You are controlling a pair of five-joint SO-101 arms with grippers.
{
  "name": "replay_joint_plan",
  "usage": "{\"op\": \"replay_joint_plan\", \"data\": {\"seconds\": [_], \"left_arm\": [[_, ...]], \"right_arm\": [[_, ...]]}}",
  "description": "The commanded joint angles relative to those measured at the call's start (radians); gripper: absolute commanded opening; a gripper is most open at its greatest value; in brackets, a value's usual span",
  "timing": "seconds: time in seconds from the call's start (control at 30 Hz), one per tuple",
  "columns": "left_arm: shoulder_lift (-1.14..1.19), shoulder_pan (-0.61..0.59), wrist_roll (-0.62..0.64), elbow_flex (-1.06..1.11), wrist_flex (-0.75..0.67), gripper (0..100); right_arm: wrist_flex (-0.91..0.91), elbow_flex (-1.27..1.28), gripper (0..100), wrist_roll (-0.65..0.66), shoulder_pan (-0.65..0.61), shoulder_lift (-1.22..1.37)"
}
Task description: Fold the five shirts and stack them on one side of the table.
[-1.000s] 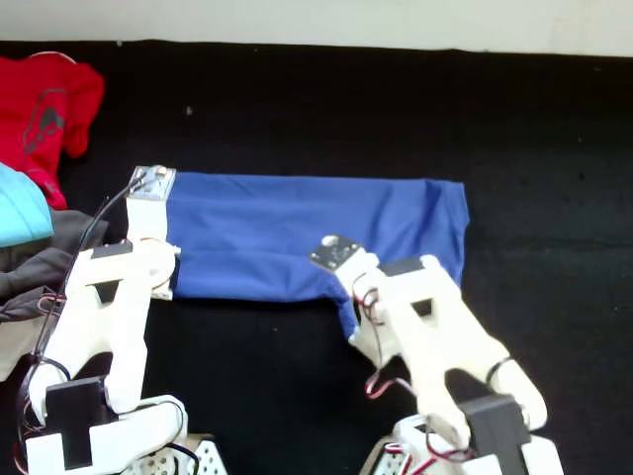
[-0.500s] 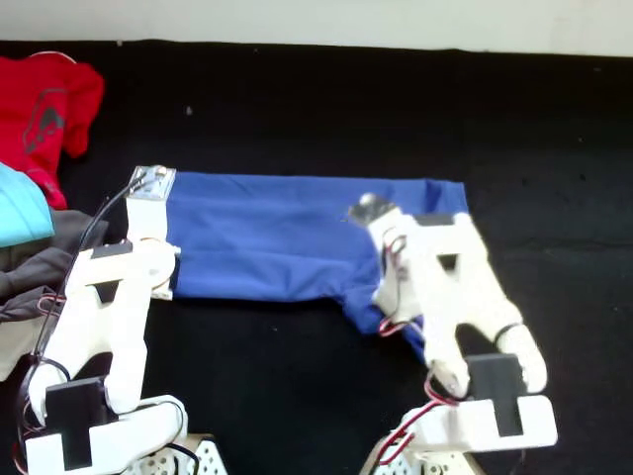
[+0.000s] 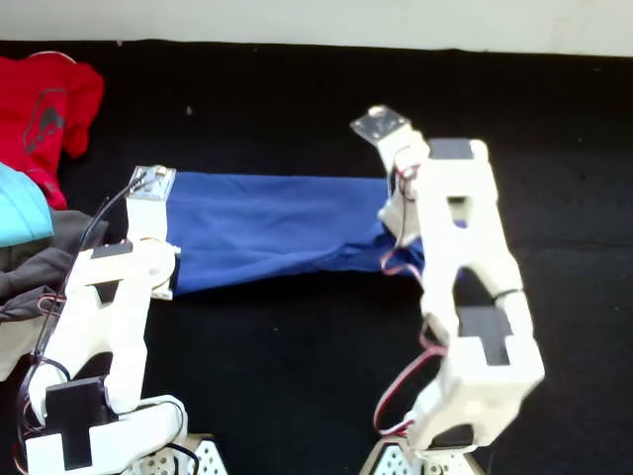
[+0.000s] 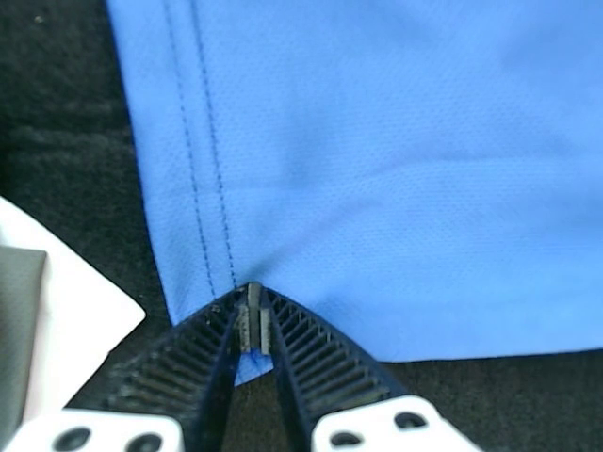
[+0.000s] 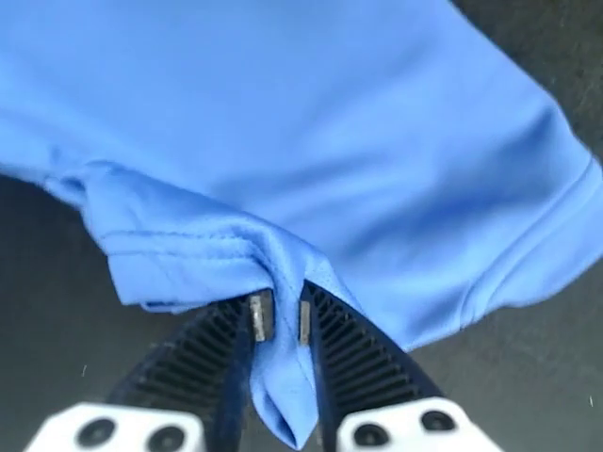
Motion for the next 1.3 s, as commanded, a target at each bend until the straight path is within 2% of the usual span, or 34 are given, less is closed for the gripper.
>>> {"op": "replay_joint_plan", "data": {"seconds": [0.0, 0.07, 0.3, 0.5, 0.57, 0.67, 0.7, 0.93, 1.0, 1.27], "left_arm": [[-0.019, -0.018, 0.008, 0.001, -0.018, 1], [-0.019, -0.018, 0.008, 0.001, -0.018, 1], [-0.019, -0.018, 0.008, 0.001, -0.018, 1], [-0.019, -0.018, 0.008, 0.001, -0.018, 1], [-0.019, -0.018, 0.008, 0.001, -0.018, 1], [-0.019, -0.018, 0.008, 0.001, -0.018, 1], [-0.019, -0.018, 0.008, 0.001, -0.018, 1], [-0.019, -0.018, 0.008, 0.001, -0.018, 1], [-0.019, -0.018, 0.008, 0.001, -0.018, 1], [-0.019, -0.018, 0.008, 0.001, -0.018, 1]], "right_arm": [[0.007, -0.189, 14.6, -0.103, 0.018, 0.127], [-0.002, -0.271, 18.7, -0.164, 0.033, 0.191], [0.064, -0.559, 16.9, -0.321, 0.139, 0.292], [0.372, -0.733, 16.6, -0.230, 0.137, 0.292], [0.407, -0.743, 15.2, -0.199, 0.125, 0.291], [0.406, -0.702, 1.9, -0.195, 0.113, 0.288], [0.407, -0.674, 0.1, -0.195, 0.094, 0.288], [0.392, -0.309, 0.7, -0.198, -0.148, 0.125], [0.335, -0.229, 0.7, -0.198, -0.203, 0.067], [0.079, -0.074, 0.7, -0.198, -0.223, 0.079]]}}
